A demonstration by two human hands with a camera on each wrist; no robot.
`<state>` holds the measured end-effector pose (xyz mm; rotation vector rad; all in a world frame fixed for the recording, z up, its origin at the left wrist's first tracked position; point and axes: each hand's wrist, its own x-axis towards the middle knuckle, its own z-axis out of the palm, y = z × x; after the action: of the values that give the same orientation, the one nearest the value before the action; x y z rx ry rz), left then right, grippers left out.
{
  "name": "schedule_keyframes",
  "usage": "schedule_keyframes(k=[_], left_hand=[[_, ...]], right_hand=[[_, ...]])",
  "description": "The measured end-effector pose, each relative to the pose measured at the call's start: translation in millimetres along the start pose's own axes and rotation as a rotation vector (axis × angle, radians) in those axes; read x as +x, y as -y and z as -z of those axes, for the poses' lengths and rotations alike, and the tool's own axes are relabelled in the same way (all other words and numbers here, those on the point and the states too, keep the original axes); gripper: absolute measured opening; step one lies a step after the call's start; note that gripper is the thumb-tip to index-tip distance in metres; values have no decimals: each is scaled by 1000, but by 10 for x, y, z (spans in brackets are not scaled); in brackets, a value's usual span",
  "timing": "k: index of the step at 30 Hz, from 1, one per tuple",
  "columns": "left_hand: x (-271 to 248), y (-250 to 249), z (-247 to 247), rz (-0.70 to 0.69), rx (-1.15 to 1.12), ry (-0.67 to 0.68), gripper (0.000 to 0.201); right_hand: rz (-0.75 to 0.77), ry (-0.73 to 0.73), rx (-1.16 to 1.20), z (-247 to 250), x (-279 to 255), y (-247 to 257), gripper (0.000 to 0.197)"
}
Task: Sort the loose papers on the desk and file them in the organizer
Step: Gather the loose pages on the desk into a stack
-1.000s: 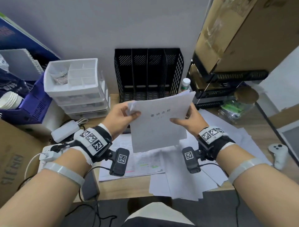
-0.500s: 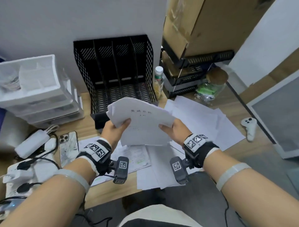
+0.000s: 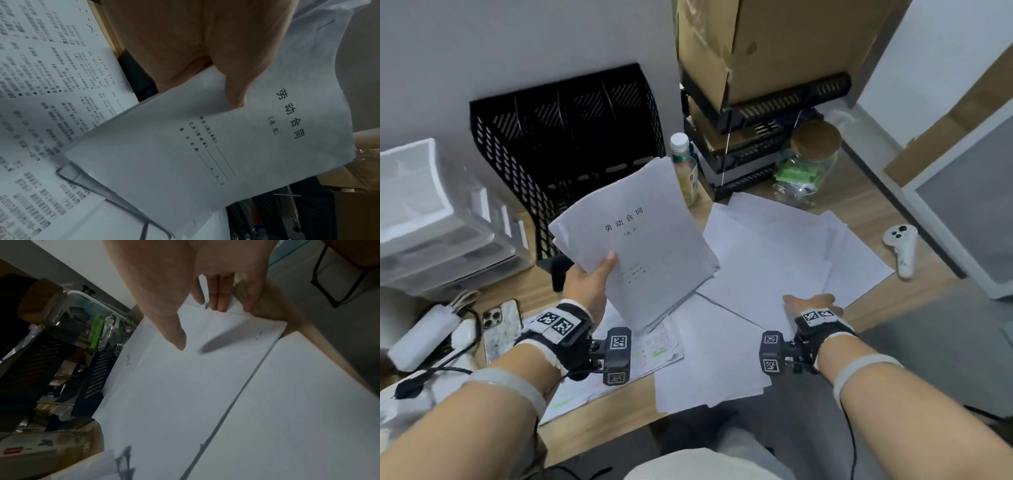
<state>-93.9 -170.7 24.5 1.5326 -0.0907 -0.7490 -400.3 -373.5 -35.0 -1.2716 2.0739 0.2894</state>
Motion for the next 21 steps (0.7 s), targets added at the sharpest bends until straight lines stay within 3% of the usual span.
schedule_keyframes(k=[4,10,12,15,19,21], left_hand=[[-31,-65,-128,15,8,-25,37],[-16,-99,-295,9,34,-6,23],[-10,-117,-354,16,39,-15,21],[-5,-152,-416,16,37,-18,24],[19,-173,-474,8,56,9,24],[17,-178,-496,-3,70,15,26]], right_hand=[[2,16,-14,5,79,-23,73],[63,-47,267,160,64,-2,64],[166,-66,323,276,71,-29,54],[410,-173,310,465,81,-71,15],[685,-337,488,779,-115,41,15],[909,-402,589,918,-376,140,9]])
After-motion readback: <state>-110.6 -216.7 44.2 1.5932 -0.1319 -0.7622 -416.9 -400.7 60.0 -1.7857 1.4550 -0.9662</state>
